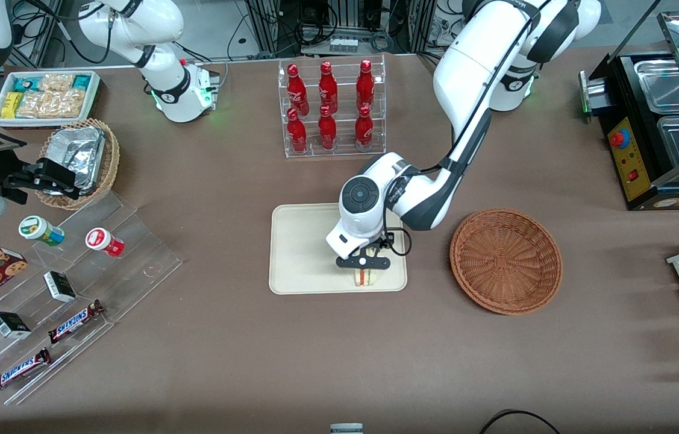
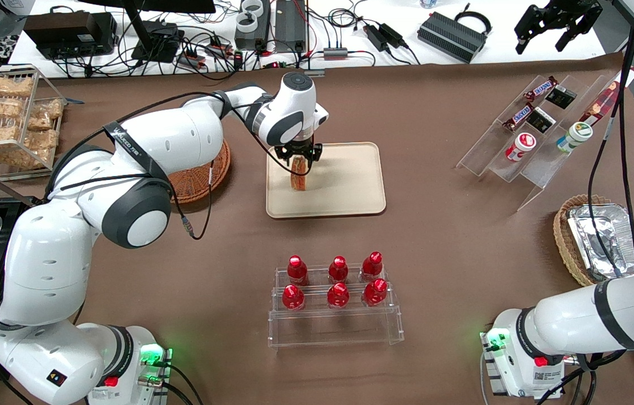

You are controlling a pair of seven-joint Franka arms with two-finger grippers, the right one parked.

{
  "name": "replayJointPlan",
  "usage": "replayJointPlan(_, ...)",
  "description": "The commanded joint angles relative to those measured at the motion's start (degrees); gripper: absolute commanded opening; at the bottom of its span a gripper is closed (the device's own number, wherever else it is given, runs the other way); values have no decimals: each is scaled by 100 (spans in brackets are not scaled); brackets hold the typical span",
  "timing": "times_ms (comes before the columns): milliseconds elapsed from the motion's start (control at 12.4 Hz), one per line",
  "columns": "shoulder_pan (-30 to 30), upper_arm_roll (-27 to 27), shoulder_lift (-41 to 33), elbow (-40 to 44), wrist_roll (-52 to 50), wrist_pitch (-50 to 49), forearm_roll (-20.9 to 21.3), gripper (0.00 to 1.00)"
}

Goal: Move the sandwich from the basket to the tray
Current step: 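Lower the sandwich onto the tray and open the left gripper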

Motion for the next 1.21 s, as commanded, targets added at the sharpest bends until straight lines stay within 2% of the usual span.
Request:
replayJointPlan(0, -75, 74, 32, 238, -97, -8, 29, 100)
replayJointPlan(565, -75, 83, -406, 379, -97, -217, 91, 100)
replayJointPlan(888, -5, 110, -1135, 388, -106, -911, 56, 100)
replayJointPlan(1130, 398, 118, -1812, 397, -106, -1430, -41, 100)
